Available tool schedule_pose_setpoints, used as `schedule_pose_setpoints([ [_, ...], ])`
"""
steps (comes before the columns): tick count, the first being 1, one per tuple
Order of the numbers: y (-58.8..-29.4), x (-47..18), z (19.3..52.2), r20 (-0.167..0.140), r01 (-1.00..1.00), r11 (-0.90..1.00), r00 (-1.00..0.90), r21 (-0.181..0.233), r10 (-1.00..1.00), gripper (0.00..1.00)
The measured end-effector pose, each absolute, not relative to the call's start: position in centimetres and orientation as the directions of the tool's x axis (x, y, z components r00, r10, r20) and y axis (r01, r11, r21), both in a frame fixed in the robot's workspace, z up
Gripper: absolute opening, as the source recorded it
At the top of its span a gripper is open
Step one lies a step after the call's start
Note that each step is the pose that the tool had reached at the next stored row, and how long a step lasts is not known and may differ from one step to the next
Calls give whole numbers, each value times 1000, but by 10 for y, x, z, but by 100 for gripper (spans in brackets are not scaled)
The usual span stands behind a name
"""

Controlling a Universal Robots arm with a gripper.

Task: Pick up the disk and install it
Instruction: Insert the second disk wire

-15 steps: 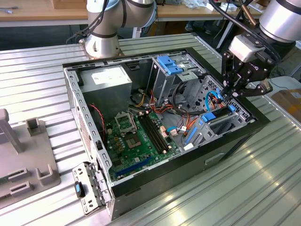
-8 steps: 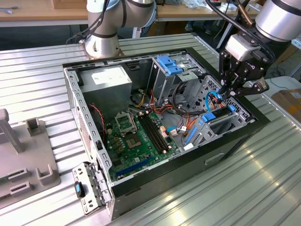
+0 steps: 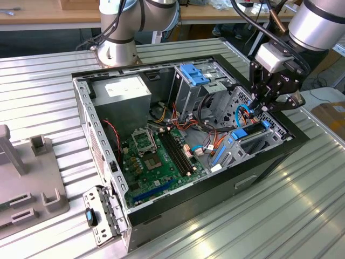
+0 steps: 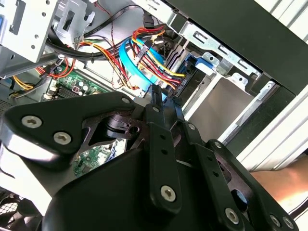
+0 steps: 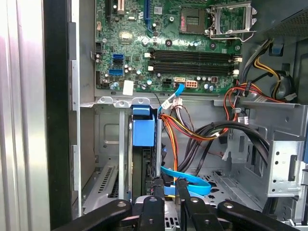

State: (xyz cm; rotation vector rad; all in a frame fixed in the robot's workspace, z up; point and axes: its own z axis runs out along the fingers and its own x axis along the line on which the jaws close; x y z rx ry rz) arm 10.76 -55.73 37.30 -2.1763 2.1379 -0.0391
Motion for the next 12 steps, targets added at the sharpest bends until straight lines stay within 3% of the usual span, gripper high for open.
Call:
schedule_pose_setpoints([
  [2, -557, 108, 373, -45, -996, -16, 20, -82, -999, 25],
  [3, -557, 108, 373, -45, -996, -16, 20, -82, -999, 32],
  [12, -558, 116, 362, -44, -997, -16, 19, -71, -999, 32],
])
